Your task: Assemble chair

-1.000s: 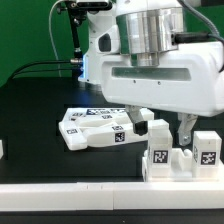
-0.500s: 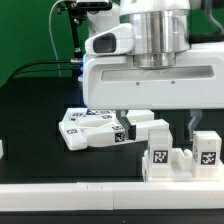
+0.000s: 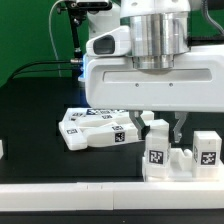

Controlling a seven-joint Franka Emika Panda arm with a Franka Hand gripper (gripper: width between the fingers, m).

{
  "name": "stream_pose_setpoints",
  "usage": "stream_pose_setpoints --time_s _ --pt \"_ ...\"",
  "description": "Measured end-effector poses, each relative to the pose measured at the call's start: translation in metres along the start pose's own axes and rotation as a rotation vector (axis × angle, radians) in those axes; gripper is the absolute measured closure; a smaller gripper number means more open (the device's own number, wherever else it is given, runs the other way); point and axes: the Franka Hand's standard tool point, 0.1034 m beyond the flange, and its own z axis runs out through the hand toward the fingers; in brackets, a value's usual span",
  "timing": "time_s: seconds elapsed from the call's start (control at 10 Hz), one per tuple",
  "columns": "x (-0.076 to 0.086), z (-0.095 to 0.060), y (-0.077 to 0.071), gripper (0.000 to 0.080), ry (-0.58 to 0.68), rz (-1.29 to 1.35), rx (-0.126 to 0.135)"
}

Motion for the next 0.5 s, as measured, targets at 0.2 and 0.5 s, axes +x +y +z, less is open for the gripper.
stream_pose_setpoints --time_s 0.2,0.5 --pt "-0.0012 -0.0002 -0.0014 0.0517 0.005 0.316 -0.003" --pt "-0.002 0.0004 -0.0002 0.0517 -0.015 0.818 0.026"
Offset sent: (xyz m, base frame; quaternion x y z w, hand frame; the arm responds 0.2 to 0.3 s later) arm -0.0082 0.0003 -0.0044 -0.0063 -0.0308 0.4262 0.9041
